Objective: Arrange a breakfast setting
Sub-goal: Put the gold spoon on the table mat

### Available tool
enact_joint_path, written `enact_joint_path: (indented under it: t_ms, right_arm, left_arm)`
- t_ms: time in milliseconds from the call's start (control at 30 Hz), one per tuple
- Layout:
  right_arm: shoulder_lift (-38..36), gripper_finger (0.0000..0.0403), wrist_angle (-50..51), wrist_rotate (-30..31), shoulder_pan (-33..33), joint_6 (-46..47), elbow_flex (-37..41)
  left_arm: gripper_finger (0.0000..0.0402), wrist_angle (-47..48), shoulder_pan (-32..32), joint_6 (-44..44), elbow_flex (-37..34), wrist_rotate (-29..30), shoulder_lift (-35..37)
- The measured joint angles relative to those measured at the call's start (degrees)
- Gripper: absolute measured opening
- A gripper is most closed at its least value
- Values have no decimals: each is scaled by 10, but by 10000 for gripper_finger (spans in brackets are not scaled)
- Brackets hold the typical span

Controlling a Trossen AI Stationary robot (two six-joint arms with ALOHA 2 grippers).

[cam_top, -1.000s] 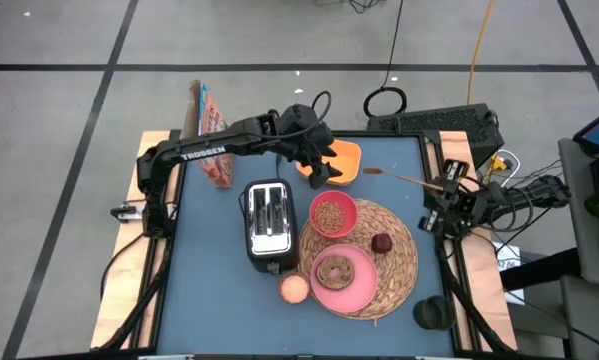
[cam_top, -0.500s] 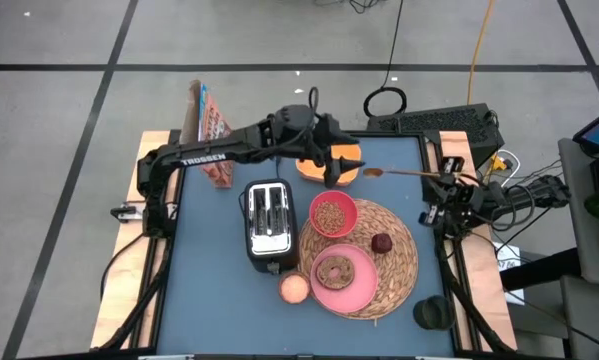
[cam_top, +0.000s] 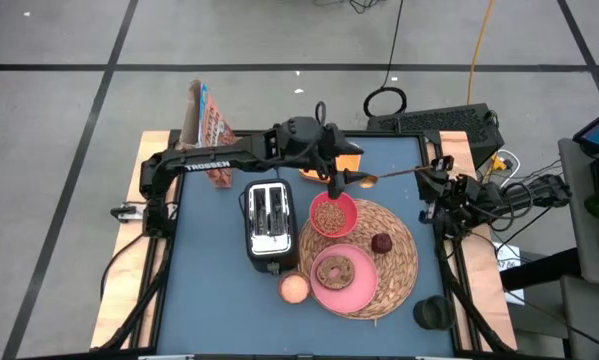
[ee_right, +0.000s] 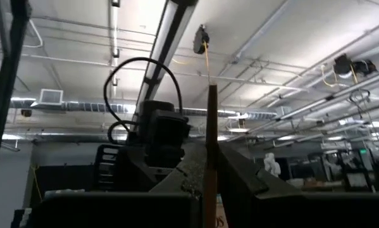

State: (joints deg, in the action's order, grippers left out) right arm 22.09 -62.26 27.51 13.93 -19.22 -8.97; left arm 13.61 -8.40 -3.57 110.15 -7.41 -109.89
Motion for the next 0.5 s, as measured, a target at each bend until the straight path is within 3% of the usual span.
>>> enact_joint_path:
  t_ms: [500]
  right_arm:
    - [54, 24, -5, 11, 0, 65, 0]
  left_arm:
    - [319, -20, 12, 2, 0, 2, -48]
